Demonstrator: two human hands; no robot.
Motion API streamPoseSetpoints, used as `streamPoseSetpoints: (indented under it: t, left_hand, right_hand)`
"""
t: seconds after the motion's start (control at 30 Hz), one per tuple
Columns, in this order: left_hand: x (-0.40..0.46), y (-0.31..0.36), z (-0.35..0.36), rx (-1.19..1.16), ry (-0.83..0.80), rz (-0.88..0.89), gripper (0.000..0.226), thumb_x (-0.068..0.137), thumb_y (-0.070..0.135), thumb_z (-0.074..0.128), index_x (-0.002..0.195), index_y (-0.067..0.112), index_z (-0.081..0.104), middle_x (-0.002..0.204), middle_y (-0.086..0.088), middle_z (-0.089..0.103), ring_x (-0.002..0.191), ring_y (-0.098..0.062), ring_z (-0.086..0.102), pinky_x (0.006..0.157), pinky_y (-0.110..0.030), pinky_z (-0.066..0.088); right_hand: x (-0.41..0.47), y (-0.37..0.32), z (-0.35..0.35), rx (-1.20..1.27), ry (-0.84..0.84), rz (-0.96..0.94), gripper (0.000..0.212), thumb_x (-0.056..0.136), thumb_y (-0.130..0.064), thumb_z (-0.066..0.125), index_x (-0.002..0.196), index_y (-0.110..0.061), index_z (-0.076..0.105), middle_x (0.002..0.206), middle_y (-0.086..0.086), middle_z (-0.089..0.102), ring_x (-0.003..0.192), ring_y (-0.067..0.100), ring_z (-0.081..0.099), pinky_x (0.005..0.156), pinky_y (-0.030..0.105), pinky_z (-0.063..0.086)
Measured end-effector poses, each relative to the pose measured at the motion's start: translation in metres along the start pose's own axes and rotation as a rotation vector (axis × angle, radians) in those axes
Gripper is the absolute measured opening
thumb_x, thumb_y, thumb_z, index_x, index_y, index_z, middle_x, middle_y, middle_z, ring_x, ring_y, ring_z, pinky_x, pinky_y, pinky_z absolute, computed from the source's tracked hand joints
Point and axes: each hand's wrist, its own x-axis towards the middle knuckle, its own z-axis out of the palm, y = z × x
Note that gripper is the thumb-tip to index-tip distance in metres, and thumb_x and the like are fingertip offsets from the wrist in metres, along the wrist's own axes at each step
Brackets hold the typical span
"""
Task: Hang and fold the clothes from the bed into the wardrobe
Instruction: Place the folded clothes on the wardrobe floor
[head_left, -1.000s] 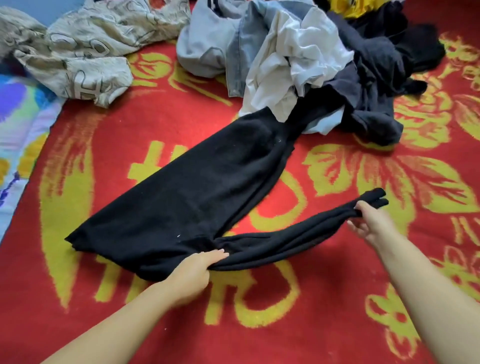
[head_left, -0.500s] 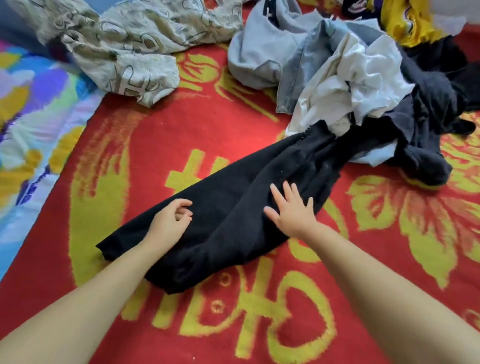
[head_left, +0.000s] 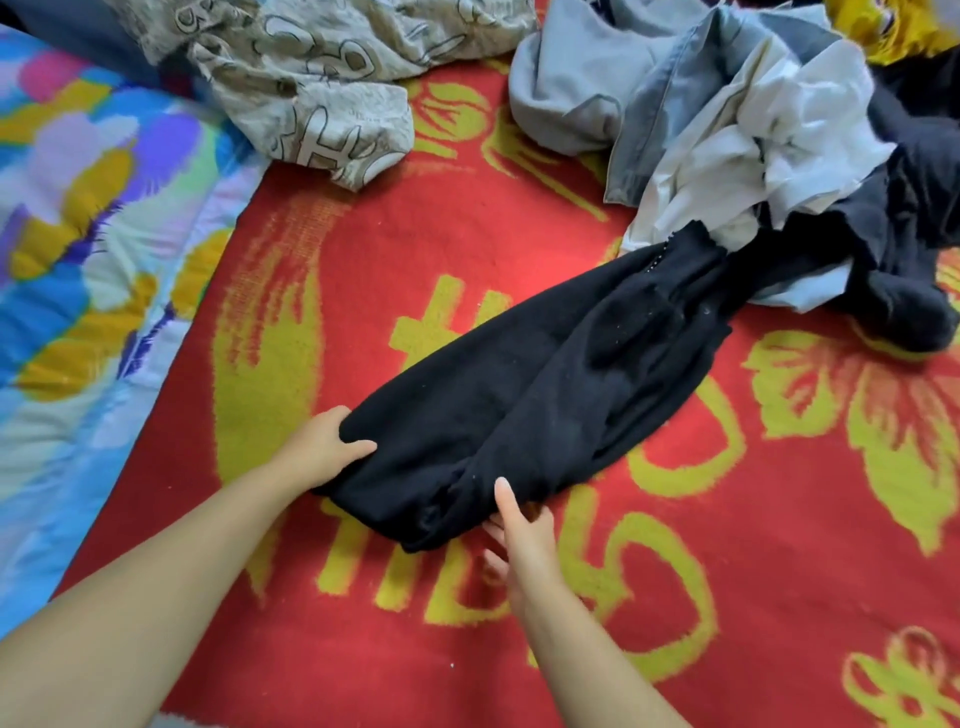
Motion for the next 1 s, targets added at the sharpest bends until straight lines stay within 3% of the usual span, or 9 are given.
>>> streamPoseSetpoints:
  t: [0.17, 0.3, 0.47, 0.53, 0.63, 0.73, 0.83, 0.93, 1.0]
  left_hand:
    - [-0.023, 0.015, -0.010, -0.235, -0.209, -0.109, 0.009, 0.086, 0.025, 0.068, 0.087, 0.016, 0.069, 0.079, 0.002, 0.072, 0.069, -0.014, 0.065, 0.058, -0.024, 0.045]
    - [-0.054, 0.018, -0.005, -0.386, -0.433, -0.158, 0.013, 0.088, 0.021, 0.067, 0.098, 0.013, 0.067, 0.084, 0.000, 0.075, 0.075, -0.014, 0.070, 0.062, -0.024, 0.050]
    - [-0.122, 0.002, 0.054, -0.424, -0.719, -0.244, 0.025, 0.091, 0.013, 0.062, 0.115, 0.009, 0.062, 0.114, -0.009, 0.069, 0.107, -0.025, 0.064, 0.093, -0.036, 0.049]
    - [-0.160, -0.007, 0.093, -0.310, -0.780, -0.266, 0.020, 0.091, 0.014, 0.061, 0.111, 0.012, 0.065, 0.105, -0.004, 0.071, 0.094, -0.020, 0.064, 0.084, -0.032, 0.049]
    - [-0.199, -0.024, 0.146, -0.147, -0.645, -0.262, 0.014, 0.090, 0.017, 0.061, 0.104, 0.012, 0.060, 0.080, 0.001, 0.064, 0.070, -0.015, 0.059, 0.067, -0.030, 0.050]
    - [-0.205, -0.041, 0.168, 0.325, -0.262, 0.122, 0.032, 0.091, 0.020, 0.058, 0.121, 0.015, 0.048, 0.099, -0.003, 0.056, 0.090, -0.024, 0.057, 0.071, -0.033, 0.043]
    - [-0.200, -0.057, 0.166, 0.706, 0.086, 0.731, 0.068, 0.070, -0.006, 0.057, 0.136, 0.005, 0.049, 0.121, -0.018, 0.058, 0.106, -0.036, 0.060, 0.082, -0.044, 0.053]
    - [-0.185, -0.066, 0.157, 1.101, -0.028, 1.072, 0.095, 0.056, -0.014, 0.034, 0.148, 0.012, 0.033, 0.153, -0.017, 0.030, 0.139, -0.034, 0.032, 0.109, -0.056, 0.031]
    - [-0.170, -0.074, 0.160, 1.240, -0.175, 1.137, 0.096, 0.066, -0.011, 0.021, 0.152, 0.021, -0.009, 0.159, -0.012, -0.012, 0.145, -0.030, -0.010, 0.116, -0.054, -0.007]
  right_hand:
    - [0.012, -0.022, 0.015, 0.299, 0.003, 0.073, 0.049, 0.085, -0.006, 0.067, 0.129, -0.004, 0.044, 0.124, 0.014, 0.060, 0.103, 0.028, 0.064, 0.076, 0.041, 0.055]
    - [0.004, -0.022, -0.020, 0.207, 0.065, -0.020, 0.041, 0.083, -0.010, 0.064, 0.122, -0.005, 0.052, 0.112, 0.011, 0.065, 0.087, 0.023, 0.066, 0.059, 0.029, 0.054]
    - [-0.020, 0.002, -0.110, -0.113, 0.181, -0.167, 0.041, 0.078, -0.018, 0.064, 0.118, -0.009, 0.058, 0.105, 0.008, 0.068, 0.090, 0.025, 0.066, 0.071, 0.035, 0.056]
    - [-0.033, 0.027, -0.145, -0.353, 0.221, -0.233, 0.045, 0.077, -0.020, 0.066, 0.118, -0.008, 0.054, 0.111, 0.009, 0.065, 0.101, 0.028, 0.064, 0.082, 0.038, 0.054]
    - [-0.040, 0.072, -0.180, -0.552, 0.191, -0.276, 0.061, 0.084, -0.024, 0.070, 0.136, -0.013, 0.039, 0.119, 0.009, 0.060, 0.109, 0.028, 0.058, 0.094, 0.037, 0.046]
    - [-0.046, 0.102, -0.202, -0.799, 0.146, -0.522, 0.071, 0.091, -0.022, 0.063, 0.151, -0.017, 0.026, 0.120, 0.008, 0.053, 0.114, 0.024, 0.051, 0.096, 0.029, 0.038]
    - [-0.054, 0.133, -0.221, -1.399, 0.172, -0.989, 0.084, 0.067, -0.002, 0.075, 0.144, -0.016, 0.044, 0.140, 0.020, 0.046, 0.129, 0.036, 0.046, 0.102, 0.052, 0.042]
    - [-0.063, 0.159, -0.228, -1.845, 0.027, -1.115, 0.109, 0.037, 0.001, 0.078, 0.140, -0.019, 0.049, 0.146, 0.023, 0.040, 0.135, 0.037, 0.040, 0.098, 0.065, 0.039]
    - [-0.056, 0.165, -0.224, -1.913, -0.001, -1.099, 0.114, 0.036, 0.001, 0.076, 0.143, -0.021, 0.043, 0.150, 0.022, 0.034, 0.138, 0.035, 0.033, 0.101, 0.065, 0.035]
